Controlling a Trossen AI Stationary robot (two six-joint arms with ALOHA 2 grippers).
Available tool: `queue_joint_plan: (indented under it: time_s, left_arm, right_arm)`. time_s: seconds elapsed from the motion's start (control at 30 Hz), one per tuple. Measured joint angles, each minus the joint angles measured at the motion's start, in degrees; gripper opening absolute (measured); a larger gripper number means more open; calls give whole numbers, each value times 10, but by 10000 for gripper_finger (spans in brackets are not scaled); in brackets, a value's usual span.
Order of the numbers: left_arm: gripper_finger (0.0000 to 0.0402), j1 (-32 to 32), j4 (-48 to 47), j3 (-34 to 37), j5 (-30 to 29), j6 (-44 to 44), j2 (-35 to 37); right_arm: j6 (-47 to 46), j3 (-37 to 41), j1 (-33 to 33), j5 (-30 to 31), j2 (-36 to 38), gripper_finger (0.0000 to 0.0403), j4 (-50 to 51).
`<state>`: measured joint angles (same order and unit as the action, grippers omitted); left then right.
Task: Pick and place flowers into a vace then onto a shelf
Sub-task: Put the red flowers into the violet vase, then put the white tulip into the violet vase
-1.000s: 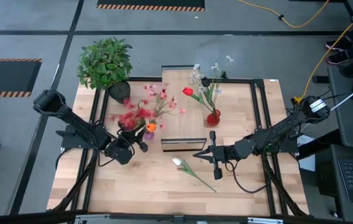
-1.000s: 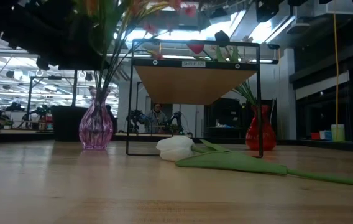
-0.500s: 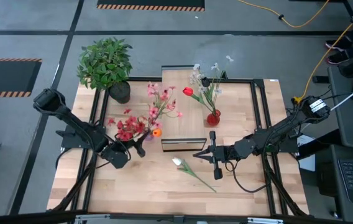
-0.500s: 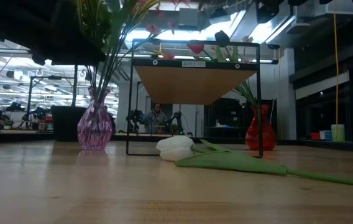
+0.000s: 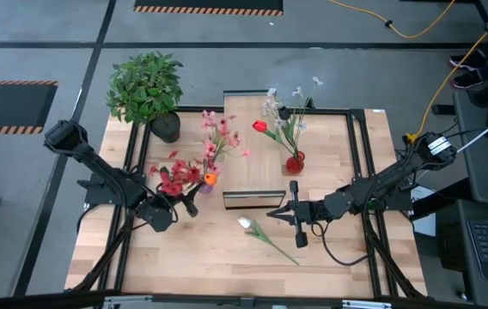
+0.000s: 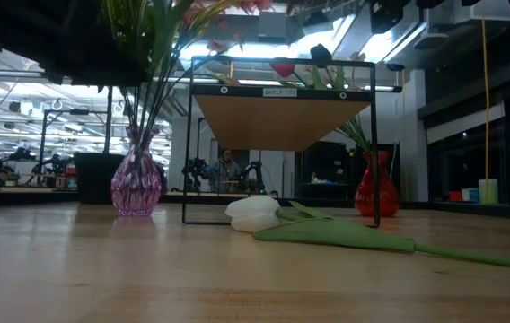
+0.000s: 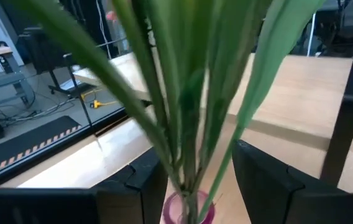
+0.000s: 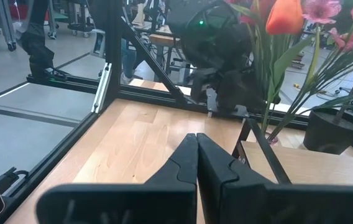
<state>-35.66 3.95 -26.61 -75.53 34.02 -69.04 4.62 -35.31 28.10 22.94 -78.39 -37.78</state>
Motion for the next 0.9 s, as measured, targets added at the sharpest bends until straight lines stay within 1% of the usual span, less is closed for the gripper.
queue_joint_plan:
  time_s: [0.13, 0.23, 0.4, 0.67, 0.9]
  left_arm:
    - [169, -3, -50, 0, 1, 51, 0]
    - [169, -10, -66, 0, 1, 70, 0]
    - [169, -29, -73, 0, 1, 64, 0]
    - [169, -49, -107, 0, -15, 73, 1]
    - [169, -73, -147, 0, -10, 73, 38]
  right_arm:
    - [0, 0, 0, 0, 0, 0, 0]
    - [0, 0, 0, 0, 0, 0, 0]
    - [0, 0, 0, 0, 0, 0, 0]
    - [-7, 0, 0, 0, 0, 0, 0]
    - [-12, 0, 0, 0, 0, 0, 0]
